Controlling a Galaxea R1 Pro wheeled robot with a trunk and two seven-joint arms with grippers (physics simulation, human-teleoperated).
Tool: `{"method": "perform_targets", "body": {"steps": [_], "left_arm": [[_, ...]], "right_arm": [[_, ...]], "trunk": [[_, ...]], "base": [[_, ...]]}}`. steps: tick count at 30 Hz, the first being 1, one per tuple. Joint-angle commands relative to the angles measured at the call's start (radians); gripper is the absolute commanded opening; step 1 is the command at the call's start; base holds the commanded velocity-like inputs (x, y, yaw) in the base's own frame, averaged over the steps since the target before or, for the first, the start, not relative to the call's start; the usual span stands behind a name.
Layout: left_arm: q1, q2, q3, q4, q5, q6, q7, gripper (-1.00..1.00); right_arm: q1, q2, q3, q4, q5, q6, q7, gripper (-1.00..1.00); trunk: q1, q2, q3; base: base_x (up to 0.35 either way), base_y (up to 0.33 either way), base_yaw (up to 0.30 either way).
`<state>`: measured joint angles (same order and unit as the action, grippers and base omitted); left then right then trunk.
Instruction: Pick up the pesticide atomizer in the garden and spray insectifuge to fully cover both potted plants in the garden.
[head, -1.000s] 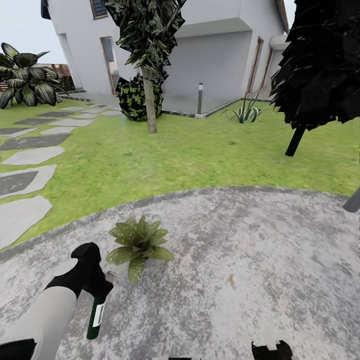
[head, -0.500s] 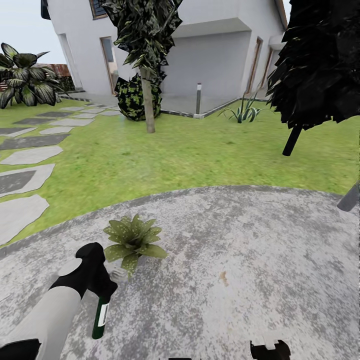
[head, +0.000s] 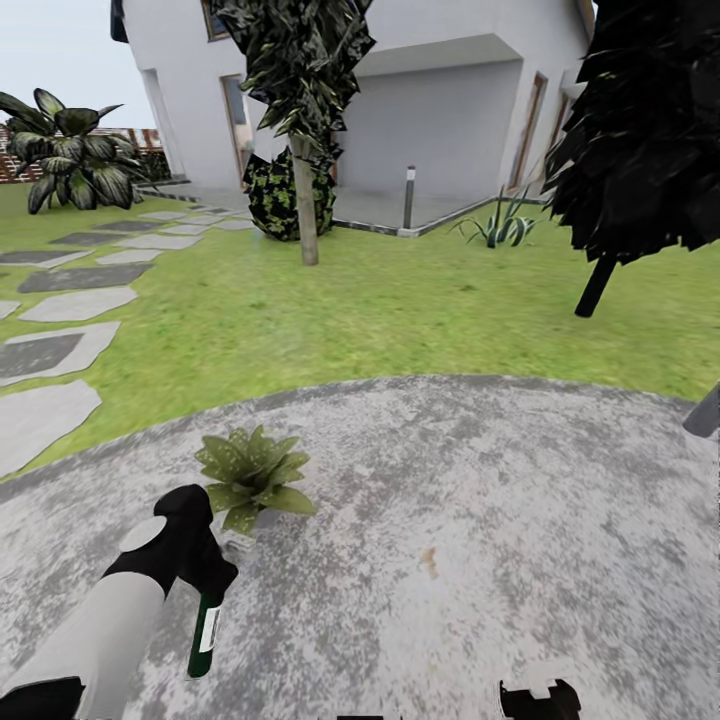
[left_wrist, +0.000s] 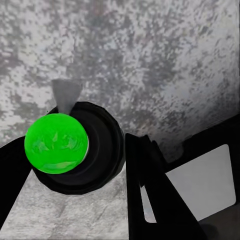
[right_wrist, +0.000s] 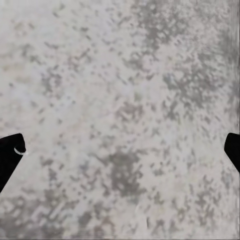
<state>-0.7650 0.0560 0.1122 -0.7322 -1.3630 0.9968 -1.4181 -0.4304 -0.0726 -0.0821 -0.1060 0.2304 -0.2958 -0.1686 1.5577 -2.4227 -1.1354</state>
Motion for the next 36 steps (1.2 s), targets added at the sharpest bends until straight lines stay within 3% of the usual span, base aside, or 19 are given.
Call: {"method": "perform_targets", "body": {"steps": [1, 6, 13, 17, 19, 20, 21, 29, 36], "left_arm": [[-0.001, -0.001, 0.003, -0.001, -0.01, 0.01, -0.01, -1.0], [-0.003, -0.008, 0.002, -0.001, -0.01, 0.011, -0.01, -1.0], [-0.026, -0.037, 0.001, -0.001, -0.01, 0.012, -0.016, -1.0], [-0.092, -0.045, 0.002, 0.011, -0.009, 0.015, -0.025, -1.0], [-0.14, -0.043, -0.001, 0.025, -0.015, 0.016, -0.083, -1.0], [-0.153, -0.039, -0.002, 0.047, -0.016, 0.016, -0.103, -1.0], [-0.185, -0.031, -0.003, 0.12, -0.017, 0.016, -0.122, -1.0], [-0.183, -0.036, -0.015, 0.14, -0.024, 0.013, -0.117, -1.0], [-0.184, -0.035, -0.006, 0.137, -0.024, 0.013, -0.112, -1.0]], "right_arm": [[-0.001, 0.0, -0.008, 0.001, 0.01, -0.003, -0.002, 1.0], [-0.001, 0.0, -0.007, 0.003, 0.01, -0.003, -0.002, 1.0], [-0.001, 0.0, -0.007, 0.003, 0.01, -0.003, -0.002, 1.0], [-0.001, 0.0, -0.007, 0.006, 0.013, -0.003, 0.001, 1.0], [-0.001, -0.003, -0.007, 0.007, 0.014, -0.003, 0.002, 1.0], [-0.001, -0.003, -0.007, 0.008, 0.014, -0.003, 0.002, 1.0], [-0.001, -0.003, -0.007, 0.008, 0.014, -0.003, 0.002, 1.0], [-0.001, -0.004, -0.007, 0.008, 0.014, -0.002, 0.003, 1.0], [-0.001, -0.004, -0.007, 0.008, 0.014, -0.002, 0.003, 1.0]], "trunk": [[0.0, 0.0, -0.001], [0.0, 0.0, -0.001], [0.0, 0.0, -0.001], [0.0, 0.0, -0.001], [0.0, 0.0, -0.001], [0.0, 0.0, -0.001], [0.0, 0.0, -0.001], [0.0, 0.0, -0.001], [0.0, 0.0, -0.001]], "base": [[0.22, -0.24, 0.001], [0.216, -0.094, 0.129], [0.024, -0.006, 0.154], [0.001, 0.0, 0.01], [0.0, 0.0, 0.001], [0.0, 0.0, 0.0], [0.0, 0.0, 0.0], [0.008, 0.0, 0.0], [0.287, 0.0, 0.0]]}}
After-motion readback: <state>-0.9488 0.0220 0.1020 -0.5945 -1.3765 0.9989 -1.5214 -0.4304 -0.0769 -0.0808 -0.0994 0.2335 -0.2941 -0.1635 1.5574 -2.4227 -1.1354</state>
